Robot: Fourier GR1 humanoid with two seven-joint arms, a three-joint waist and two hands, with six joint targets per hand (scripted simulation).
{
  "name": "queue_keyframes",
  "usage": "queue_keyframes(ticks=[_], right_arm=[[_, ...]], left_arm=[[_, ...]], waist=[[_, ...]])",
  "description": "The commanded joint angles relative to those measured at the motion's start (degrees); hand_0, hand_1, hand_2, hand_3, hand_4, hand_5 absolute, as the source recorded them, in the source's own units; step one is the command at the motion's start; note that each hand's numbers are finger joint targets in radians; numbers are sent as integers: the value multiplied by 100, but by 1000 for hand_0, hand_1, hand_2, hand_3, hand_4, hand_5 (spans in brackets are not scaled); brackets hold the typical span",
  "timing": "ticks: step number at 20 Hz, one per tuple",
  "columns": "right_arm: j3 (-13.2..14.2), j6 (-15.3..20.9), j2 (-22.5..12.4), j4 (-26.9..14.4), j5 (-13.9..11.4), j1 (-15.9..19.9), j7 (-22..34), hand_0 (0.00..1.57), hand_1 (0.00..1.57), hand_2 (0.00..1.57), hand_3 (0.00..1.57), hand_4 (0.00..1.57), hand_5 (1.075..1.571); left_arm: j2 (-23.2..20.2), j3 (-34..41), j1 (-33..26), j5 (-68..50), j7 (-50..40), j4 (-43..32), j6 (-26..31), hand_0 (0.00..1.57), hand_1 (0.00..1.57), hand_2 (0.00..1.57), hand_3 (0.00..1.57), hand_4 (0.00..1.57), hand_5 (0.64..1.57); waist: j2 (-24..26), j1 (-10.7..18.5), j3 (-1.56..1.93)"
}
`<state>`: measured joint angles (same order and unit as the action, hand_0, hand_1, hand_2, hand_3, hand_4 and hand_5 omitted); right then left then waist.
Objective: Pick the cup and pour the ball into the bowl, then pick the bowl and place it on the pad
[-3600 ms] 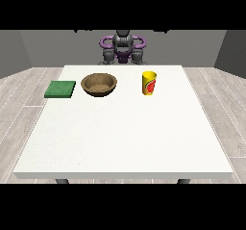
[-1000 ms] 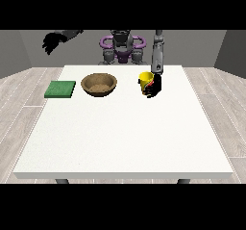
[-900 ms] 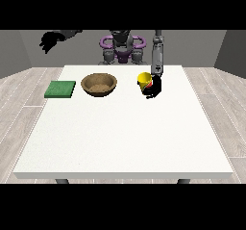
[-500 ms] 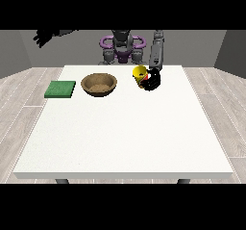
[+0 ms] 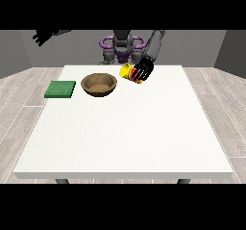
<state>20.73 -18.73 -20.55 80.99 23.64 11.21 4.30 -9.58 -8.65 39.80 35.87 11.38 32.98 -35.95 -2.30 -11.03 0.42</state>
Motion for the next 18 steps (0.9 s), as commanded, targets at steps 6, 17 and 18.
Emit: queue_keyframes(ticks=[6,17,18], right_arm=[[446,-471,-367,-1272,106,-47,-437,0,0,0,0,685,1559],[23,-297,-80,-1449,-247,211,-450,0,0,0,293,699,1555],[161,-220,-248,-1583,-173,519,-385,0,0,0,265,691,1554]], left_arm=[[909,-1357,887,2020,-2537,-477,186,1361,1361,1571,1571,1441,1545],[956,-2611,2325,3736,-4571,-1010,1807,1453,1453,1571,1571,1090,1569],[957,-2778,2360,3801,-4469,-839,1949,1396,1396,1571,1571,1038,1571]], waist=[[437,501,-31],[633,179,-33],[528,321,-35]])
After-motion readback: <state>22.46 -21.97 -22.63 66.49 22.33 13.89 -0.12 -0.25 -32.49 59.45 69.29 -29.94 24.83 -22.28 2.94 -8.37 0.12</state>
